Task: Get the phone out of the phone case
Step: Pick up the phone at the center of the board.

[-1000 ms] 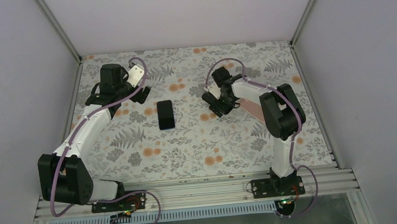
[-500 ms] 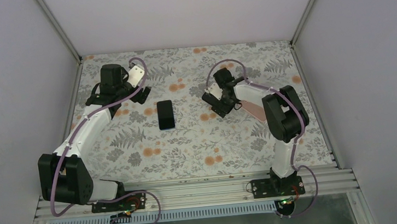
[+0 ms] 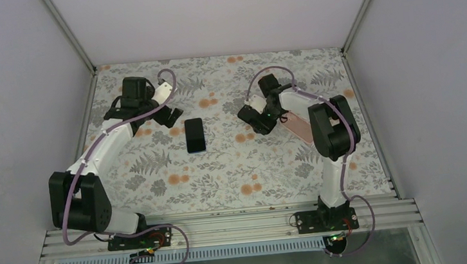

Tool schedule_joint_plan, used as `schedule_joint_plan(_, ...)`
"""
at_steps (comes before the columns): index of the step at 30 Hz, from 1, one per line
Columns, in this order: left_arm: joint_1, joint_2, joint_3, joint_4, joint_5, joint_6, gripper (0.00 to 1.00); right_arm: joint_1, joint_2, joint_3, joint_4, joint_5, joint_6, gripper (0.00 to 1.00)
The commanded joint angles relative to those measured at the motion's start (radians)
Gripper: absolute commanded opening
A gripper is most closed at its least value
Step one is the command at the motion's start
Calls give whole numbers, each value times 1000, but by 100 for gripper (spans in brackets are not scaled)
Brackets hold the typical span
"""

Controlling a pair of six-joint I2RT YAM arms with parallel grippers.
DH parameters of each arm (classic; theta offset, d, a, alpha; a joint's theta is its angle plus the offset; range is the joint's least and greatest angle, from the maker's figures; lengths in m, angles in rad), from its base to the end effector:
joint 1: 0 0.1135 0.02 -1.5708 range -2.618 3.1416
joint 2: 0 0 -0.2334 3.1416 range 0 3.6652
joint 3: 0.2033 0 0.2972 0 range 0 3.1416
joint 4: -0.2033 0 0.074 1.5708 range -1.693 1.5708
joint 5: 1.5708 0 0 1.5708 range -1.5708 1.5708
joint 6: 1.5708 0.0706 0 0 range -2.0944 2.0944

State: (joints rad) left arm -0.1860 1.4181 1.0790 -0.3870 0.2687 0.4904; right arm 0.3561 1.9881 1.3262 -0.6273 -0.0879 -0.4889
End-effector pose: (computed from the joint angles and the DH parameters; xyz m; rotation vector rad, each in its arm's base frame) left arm 0.3751 -0.0897 0.2096 0.8815 2.0916 -0.1483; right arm 0.3926 0.1526 0.0567 -1.1862 2.5951 0.0984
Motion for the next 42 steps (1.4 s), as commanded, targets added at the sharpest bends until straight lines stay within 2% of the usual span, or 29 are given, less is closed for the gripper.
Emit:
schedule_joint_plan(1, 6, 33, 70, -93, 118, 48, 100, -9, 106, 3, -80, 11, -50, 93)
schedule_joint_plan(2, 5, 39, 80, -110, 131, 52, 100, -9, 118, 7, -94, 12, -48, 87)
schedule_joint_plan(4, 6, 57, 104, -145, 156, 65, 100, -8, 126, 6, -107, 8, -45, 68)
schedule_joint_plan(6, 5, 83, 136, -194, 184, 71, 100, -6, 110, -6, -98, 4, -38, 55)
schedule_joint_plan(11, 5, 189, 250, -316, 287, 81, 100, 30, -55, -75, 10, 18, -20, 47)
schedule_joint_plan(19, -7, 386, 501, -577, 542, 126, 100, 205, -347, -160, 134, 123, -23, 49)
schedule_joint_plan(23, -18, 467, 588, -666, 622, 132, 100, 290, -417, -152, 168, 185, -30, 50)
schedule_joint_plan(33, -28, 681, 804, -953, 854, 233, 100, 395, -335, -24, 198, 239, -23, 49)
schedule_joint_plan(40, -28, 707, 794, -952, 849, 210, 100, 418, -268, 44, 196, 229, -39, 49)
schedule_joint_plan(42, -28, 714, 809, -965, 867, 214, 97, 425, -250, 56, 197, 225, -39, 50)
